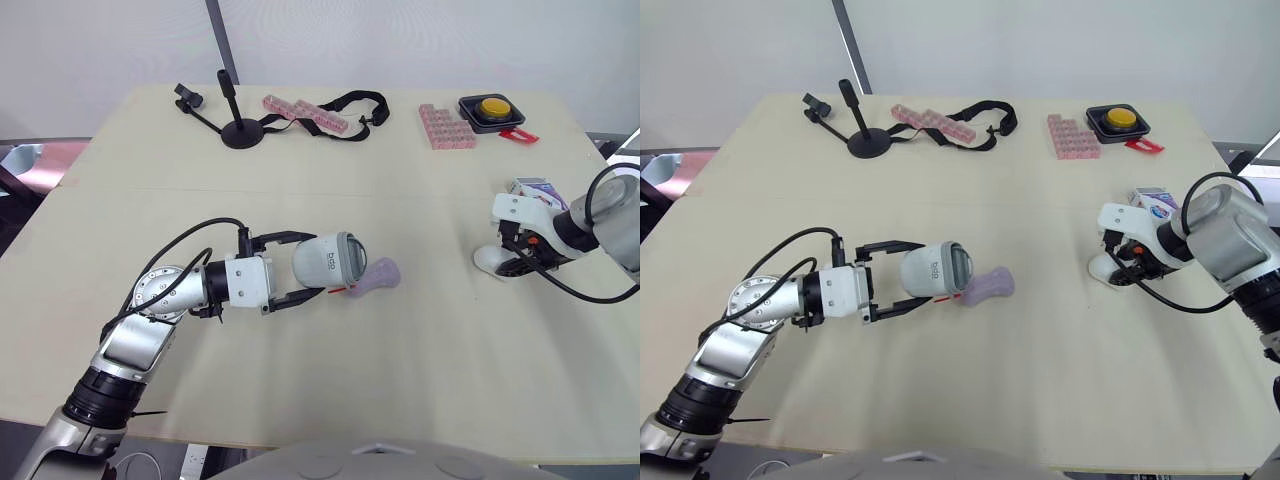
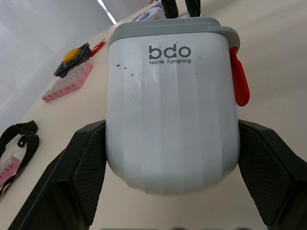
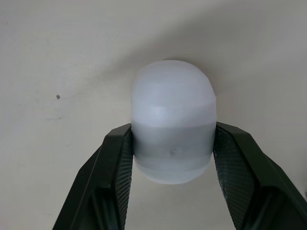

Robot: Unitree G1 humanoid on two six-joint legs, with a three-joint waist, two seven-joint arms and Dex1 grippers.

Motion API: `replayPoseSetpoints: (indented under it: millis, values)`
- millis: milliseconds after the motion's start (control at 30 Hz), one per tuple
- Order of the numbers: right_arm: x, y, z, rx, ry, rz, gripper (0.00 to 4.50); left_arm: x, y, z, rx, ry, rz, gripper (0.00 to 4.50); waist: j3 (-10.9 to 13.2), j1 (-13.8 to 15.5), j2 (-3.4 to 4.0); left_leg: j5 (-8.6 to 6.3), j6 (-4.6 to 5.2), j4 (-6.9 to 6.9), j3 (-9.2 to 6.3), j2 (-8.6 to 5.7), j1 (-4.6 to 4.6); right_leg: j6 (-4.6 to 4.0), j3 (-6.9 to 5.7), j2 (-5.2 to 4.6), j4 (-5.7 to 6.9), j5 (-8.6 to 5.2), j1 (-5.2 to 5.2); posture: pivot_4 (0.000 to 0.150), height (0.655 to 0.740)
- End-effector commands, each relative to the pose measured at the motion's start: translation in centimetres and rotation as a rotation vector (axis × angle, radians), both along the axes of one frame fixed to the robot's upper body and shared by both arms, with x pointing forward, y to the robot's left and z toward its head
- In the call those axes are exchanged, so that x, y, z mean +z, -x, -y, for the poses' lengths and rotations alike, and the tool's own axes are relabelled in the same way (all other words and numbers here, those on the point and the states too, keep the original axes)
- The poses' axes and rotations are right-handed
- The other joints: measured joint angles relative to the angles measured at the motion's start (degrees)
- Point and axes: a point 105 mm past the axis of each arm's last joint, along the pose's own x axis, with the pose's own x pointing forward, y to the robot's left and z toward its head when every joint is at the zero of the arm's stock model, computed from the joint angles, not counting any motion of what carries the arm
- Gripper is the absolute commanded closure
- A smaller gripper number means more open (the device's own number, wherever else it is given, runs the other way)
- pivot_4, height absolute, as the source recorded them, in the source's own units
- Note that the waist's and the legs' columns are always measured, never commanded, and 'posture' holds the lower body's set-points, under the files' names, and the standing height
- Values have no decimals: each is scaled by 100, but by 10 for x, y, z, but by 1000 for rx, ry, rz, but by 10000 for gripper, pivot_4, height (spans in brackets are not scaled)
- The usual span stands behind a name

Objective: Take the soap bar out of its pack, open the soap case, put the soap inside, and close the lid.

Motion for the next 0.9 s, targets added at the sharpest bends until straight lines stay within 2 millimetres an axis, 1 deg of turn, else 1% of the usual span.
replayPoseSetpoints:
  millis: [33,67,100,133,167,200,267,367,433,500,533,633,667,767,833,867,900]
  values:
    - [1,-4,5,-20,8,19,14823,6,0,-1,7,8,25,10422,0,-2,-1,0,0,2,0,0,0,0,0,0,1,0,0,1500,7143]
    - [1,-4,5,-20,7,19,12062,6,0,-1,7,7,25,10422,1,-2,2,0,0,4,0,0,-1,0,0,-1,1,0,0,1500,7143]
    - [1,-4,5,-19,7,19,7394,6,0,-1,8,7,24,10422,1,-3,3,0,1,5,1,-1,-3,0,2,0,2,0,-3,1500,7143]
    - [1,-4,5,-19,7,19,5366,6,1,-1,8,6,24,10422,1,-4,3,0,1,5,2,-1,-2,0,2,0,3,0,-3,1500,7143]
    - [1,-4,5,-19,4,18,1682,6,1,-2,9,5,24,10422,1,-5,3,0,1,5,2,-1,-2,0,3,1,4,0,-4,1500,7143]
    - [1,-4,6,-20,2,18,352,6,0,-2,11,4,23,10422,1,-7,3,0,1,5,1,0,-2,0,3,1,4,0,-4,1500,7143]
    - [3,-4,8,-16,4,32,352,6,1,-3,13,3,22,10422,1,-6,3,0,1,5,1,0,-2,0,3,1,5,0,-4,1500,7143]
    - [11,-7,10,-23,-17,72,352,6,-1,-5,23,5,11,10422,1,-2,3,0,1,5,1,0,-2,0,3,0,4,0,-4,1500,7143]
    - [24,-11,10,-41,-88,126,352,6,-2,-7,36,13,-8,10422,1,-4,3,0,1,5,2,-1,-2,0,4,1,4,0,-4,1500,7143]
    - [37,-13,10,-8,-163,182,352,5,-4,-9,45,16,-34,10422,1,-3,3,0,1,5,4,-1,-2,0,7,0,4,0,-5,1500,7143]
    - [44,-14,9,0,-241,214,352,3,-5,-11,54,19,-61,10422,1,0,2,0,1,5,4,-1,-3,0,8,0,4,0,-5,1500,7143]
    - [61,-13,-5,91,-501,327,352,3,-9,-14,74,32,-119,10422,-2,-1,-3,0,1,5,5,0,-6,-1,11,-7,4,0,-5,1500,7143]
    - [64,-12,-8,118,-559,359,352,4,-10,-15,78,34,-129,10422,-2,-10,-4,0,1,3,6,0,-9,-1,11,-8,3,0,-3,1500,7143]
    - [70,4,-21,203,-774,386,352,6,-12,-17,81,33,-160,10422,-2,4,-3,0,1,4,7,0,-11,-1,12,1,6,-1,-4,1500,7143]
    - [71,19,-31,249,-938,412,352,8,-16,-20,99,36,-185,10422,-2,18,-2,-1,2,6,7,-3,-18,-1,15,8,6,0,0,1500,7143]
    - [68,28,-35,275,-985,430,352,8,-18,-22,107,35,-199,10422,-2,31,-3,-1,2,5,6,-2,-17,-1,12,9,4,0,0,1500,7143]
    - [59,39,-40,298,-1017,430,352,9,-20,-24,119,35,-211,10422,-2,56,-2,-1,2,6,5,-1,-16,-1,9,9,5,0,-1,1500,7143]
